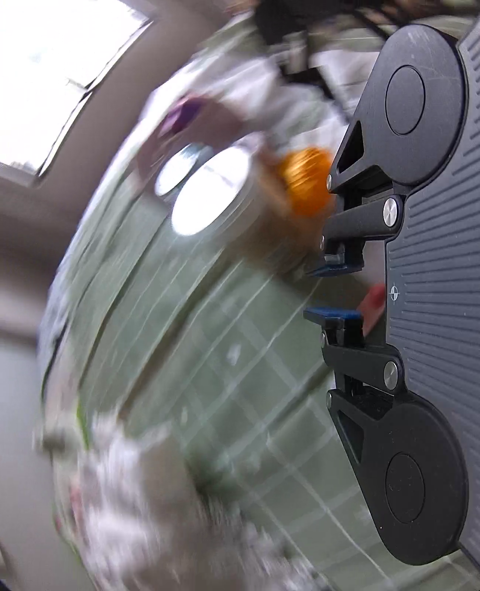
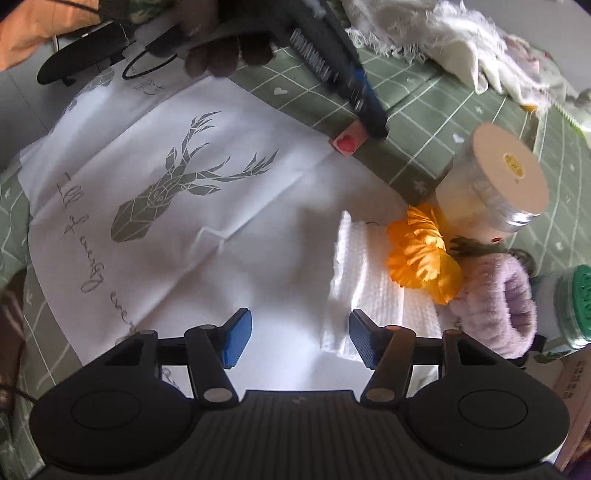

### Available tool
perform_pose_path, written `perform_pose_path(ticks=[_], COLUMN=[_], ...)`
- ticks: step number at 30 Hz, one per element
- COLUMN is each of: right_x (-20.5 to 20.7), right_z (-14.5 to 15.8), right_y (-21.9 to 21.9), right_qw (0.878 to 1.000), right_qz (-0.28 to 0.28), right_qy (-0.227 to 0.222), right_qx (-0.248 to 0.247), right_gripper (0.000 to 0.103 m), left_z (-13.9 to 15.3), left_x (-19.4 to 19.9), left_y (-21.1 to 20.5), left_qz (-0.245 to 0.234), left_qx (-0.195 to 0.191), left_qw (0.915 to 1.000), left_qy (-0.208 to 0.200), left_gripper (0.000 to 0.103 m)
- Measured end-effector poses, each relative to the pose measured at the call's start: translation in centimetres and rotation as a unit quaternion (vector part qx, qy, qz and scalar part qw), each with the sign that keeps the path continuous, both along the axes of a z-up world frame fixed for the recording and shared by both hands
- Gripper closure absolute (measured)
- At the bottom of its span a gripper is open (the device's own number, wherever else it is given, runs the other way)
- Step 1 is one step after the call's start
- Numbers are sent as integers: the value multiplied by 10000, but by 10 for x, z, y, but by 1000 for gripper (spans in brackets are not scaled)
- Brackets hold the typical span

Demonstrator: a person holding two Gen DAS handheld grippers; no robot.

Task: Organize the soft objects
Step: 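Grasp the pink hair clip with the left gripper, then grasp the white tissue with orange flower with the right gripper while the left holds the clip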

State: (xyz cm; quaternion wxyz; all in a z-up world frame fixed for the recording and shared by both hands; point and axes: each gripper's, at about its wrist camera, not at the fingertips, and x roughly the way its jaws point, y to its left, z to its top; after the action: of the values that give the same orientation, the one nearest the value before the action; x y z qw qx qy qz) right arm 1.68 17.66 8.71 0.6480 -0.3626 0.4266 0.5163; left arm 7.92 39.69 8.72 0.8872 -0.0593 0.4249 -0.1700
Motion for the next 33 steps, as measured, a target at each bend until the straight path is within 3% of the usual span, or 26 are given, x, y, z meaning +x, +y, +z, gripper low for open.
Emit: perform_pose_path(ticks=[2, 3, 4, 6, 8, 13, 15, 17, 19, 21, 23, 25, 28, 30, 33], right_x=[-1, 0, 0, 3, 2, 0, -2, -4, -7, -10, -10, -8, -7, -4, 12], right_z=[-2, -5, -6, -6, -3, -5, -10, -14, -21, -28, -31, -27, -5, 10, 14], right_y=[-4, -5, -8, -12, -18, -23, -22, -24, -25, -29, -33, -35, -43, -45, -37], right_qw=[9999, 9997, 9996, 9994, 9994, 9990, 9986, 9984, 9979, 9974, 9967, 9966, 9944, 9923, 9924], right_qz=[-56, -116, -170, -248, -252, -252, -281, -318, -333, -389, -533, -603, -615, -566, -679], right_qy=[-135, -186, -203, -214, -251, -375, -435, -464, -533, -605, -614, -550, -659, -763, -721], right_qx=[-50, -92, -126, -128, -50, -33, -103, -107, -134, -70, 31, 78, 555, 794, 726], right_gripper=[45, 45, 45, 45, 45, 45, 44, 44, 44, 43, 39, 40, 40, 40, 38], left_z=[-1, -4, -9, -18, -21, -33, -34, -35, -35, -36, -38, -39, -37, -36, -36], left_x=[4, 4, 2, -6, -13, -6, -1, 2, 4, 0, -6, -8, -10, -10, -5], left_y=[15, 23, 30, 34, 24, -6, -17, -36, -55, -68, -81, -87, -80, -73, -64], left_qz=[858, 1435, 2010, 2391, 2397, 2317, 2202, 1877, 1441, 1090, 817, 695, 706, 741, 864], left_qx=[-49, -83, -172, -630, -779, -526, -315, 153, 673, 1008, 1348, 1525, 1394, 1307, 1147], left_qw=[9960, 9883, 9755, 9611, 9585, 9591, 9644, 9747, 9823, 9854, 9852, 9845, 9860, 9865, 9866], left_qy=[263, 505, 873, 1233, 1328, 1541, 1427, 1204, 985, 836, 672, 522, 585, 653, 780], left_gripper=[81, 80, 79, 79, 79, 79, 79, 78, 69, 50, 46, 47, 53, 63, 79])
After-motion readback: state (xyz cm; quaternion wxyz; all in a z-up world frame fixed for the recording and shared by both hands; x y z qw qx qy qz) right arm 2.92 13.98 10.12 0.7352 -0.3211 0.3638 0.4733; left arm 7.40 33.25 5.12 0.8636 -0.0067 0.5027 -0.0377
